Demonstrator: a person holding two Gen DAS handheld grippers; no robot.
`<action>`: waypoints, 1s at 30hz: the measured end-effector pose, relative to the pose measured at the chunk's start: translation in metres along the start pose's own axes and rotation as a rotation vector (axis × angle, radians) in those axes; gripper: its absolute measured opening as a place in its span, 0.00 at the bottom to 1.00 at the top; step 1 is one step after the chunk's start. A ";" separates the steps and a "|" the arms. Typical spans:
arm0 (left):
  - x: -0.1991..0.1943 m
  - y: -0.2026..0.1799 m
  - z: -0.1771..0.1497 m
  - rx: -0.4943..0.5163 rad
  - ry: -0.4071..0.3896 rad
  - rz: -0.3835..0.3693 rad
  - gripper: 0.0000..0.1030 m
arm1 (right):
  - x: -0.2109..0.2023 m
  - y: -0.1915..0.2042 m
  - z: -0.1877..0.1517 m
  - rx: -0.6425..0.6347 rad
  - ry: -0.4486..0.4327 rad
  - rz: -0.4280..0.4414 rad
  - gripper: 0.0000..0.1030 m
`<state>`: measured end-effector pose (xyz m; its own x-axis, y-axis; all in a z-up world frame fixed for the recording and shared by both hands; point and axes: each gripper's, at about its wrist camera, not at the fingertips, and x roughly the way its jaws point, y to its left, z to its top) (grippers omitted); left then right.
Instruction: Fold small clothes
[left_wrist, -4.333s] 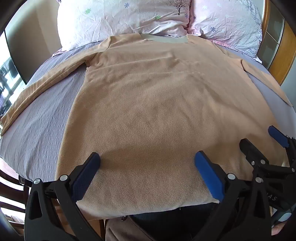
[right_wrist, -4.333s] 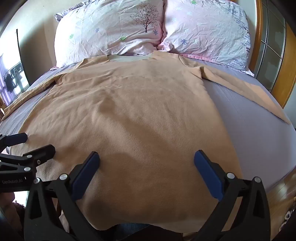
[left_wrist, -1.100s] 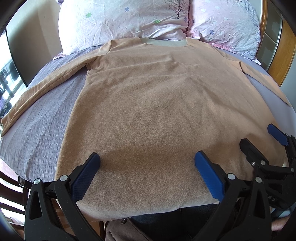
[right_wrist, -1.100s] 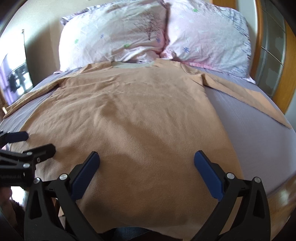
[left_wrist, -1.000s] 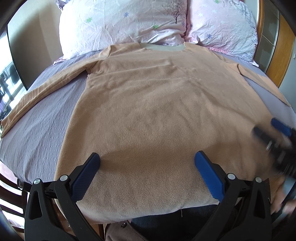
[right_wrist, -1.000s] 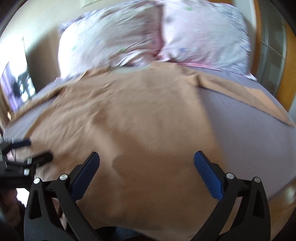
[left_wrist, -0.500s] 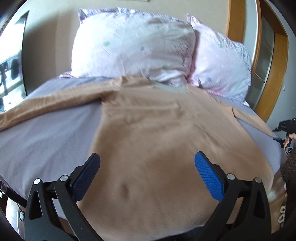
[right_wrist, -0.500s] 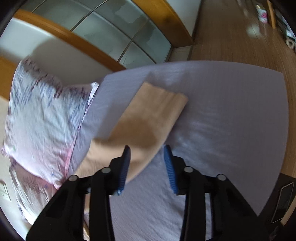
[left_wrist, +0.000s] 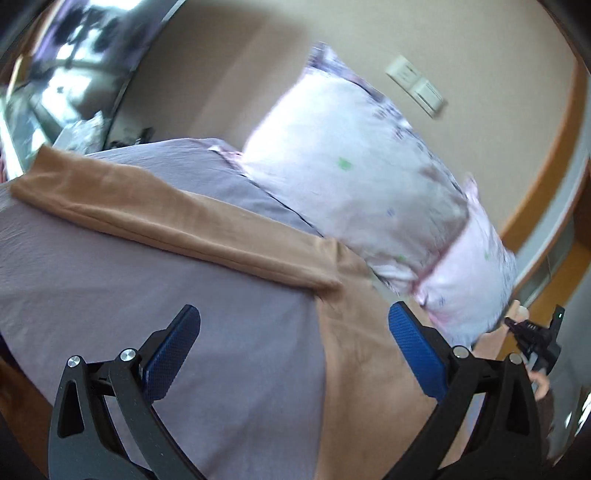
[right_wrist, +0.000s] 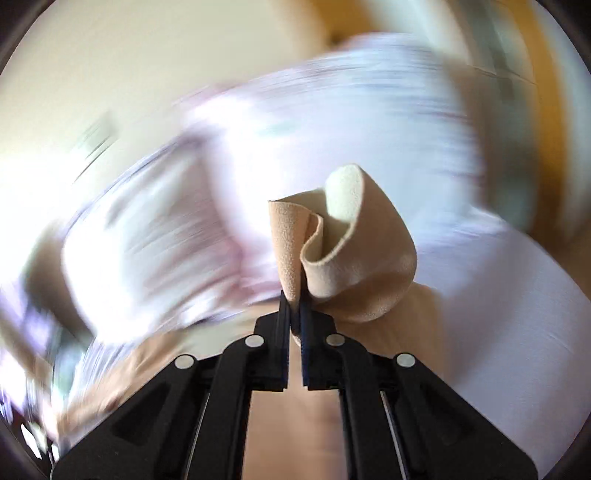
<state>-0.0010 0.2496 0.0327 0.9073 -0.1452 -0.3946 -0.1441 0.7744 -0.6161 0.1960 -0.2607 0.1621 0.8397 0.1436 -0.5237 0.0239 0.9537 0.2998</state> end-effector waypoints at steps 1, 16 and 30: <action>-0.002 0.009 0.007 -0.041 -0.006 0.009 0.99 | 0.016 0.031 -0.006 -0.058 0.036 0.060 0.04; -0.018 0.129 0.064 -0.461 -0.039 0.269 0.91 | 0.106 0.148 -0.093 -0.239 0.332 0.298 0.72; 0.009 0.172 0.095 -0.646 0.030 0.426 0.05 | 0.058 0.081 -0.076 -0.065 0.338 0.405 0.80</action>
<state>0.0197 0.4399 -0.0125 0.7123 0.0613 -0.6992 -0.6883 0.2556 -0.6789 0.2056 -0.1550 0.0958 0.5524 0.5712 -0.6071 -0.3087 0.8167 0.4875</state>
